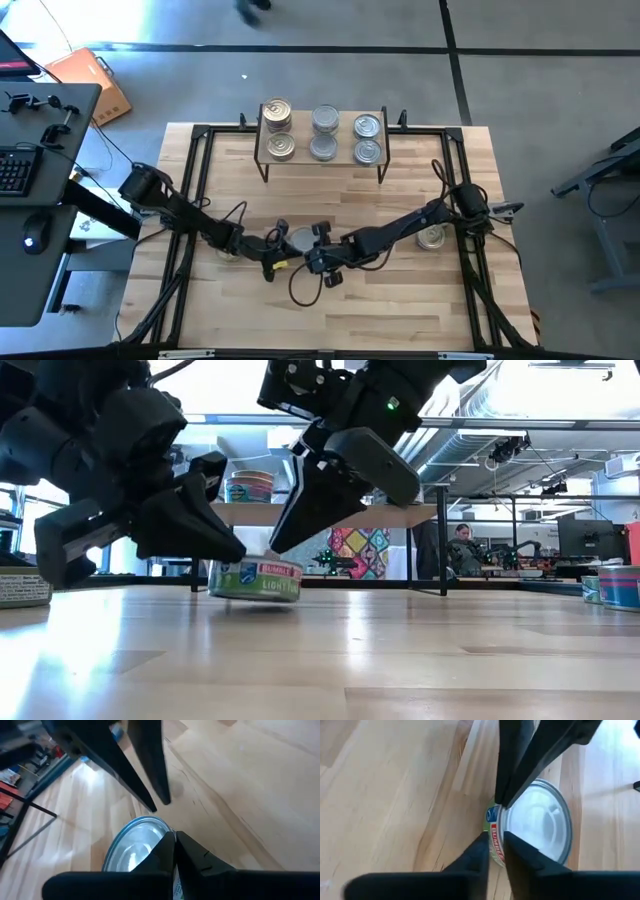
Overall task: Stack canned seafood by type on shelf
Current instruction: Stack the green and white tuna can on top of the green and white tuna can on the shelf
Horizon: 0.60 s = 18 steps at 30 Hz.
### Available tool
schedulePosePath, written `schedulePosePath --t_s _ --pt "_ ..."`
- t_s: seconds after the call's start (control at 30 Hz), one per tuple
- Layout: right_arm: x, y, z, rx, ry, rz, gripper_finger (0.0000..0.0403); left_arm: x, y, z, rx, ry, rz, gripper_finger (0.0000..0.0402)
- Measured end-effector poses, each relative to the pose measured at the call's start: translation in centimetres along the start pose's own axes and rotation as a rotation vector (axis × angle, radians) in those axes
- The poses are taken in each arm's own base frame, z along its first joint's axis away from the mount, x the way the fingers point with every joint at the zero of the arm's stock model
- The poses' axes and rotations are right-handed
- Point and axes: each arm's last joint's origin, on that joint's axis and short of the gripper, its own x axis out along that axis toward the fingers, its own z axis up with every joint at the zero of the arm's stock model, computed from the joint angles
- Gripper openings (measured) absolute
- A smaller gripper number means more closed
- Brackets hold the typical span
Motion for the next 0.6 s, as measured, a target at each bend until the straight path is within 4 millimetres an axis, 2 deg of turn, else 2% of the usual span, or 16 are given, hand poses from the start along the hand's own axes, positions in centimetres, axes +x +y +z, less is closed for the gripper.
schedulePosePath --t_s 0.2,0.37,0.47,0.6 --pt "0.2 0.2 -0.1 -0.055 0.004 0.002 0.0139 -0.3 0.3 0.4 -0.003 -0.014 0.009 0.0" --pt "0.7 0.5 -1.1 -0.1 0.025 -0.04 0.0216 -0.3 0.3 0.4 0.004 -0.012 0.01 0.0" --pt "0.9 0.7 -1.5 -0.131 0.038 -0.055 0.0242 -0.3 0.3 0.4 0.004 -0.013 0.011 0.0" --pt "0.8 1.4 -2.3 -0.202 0.092 -0.167 0.0251 -0.3 0.3 0.4 -0.009 -0.014 0.011 0.0"
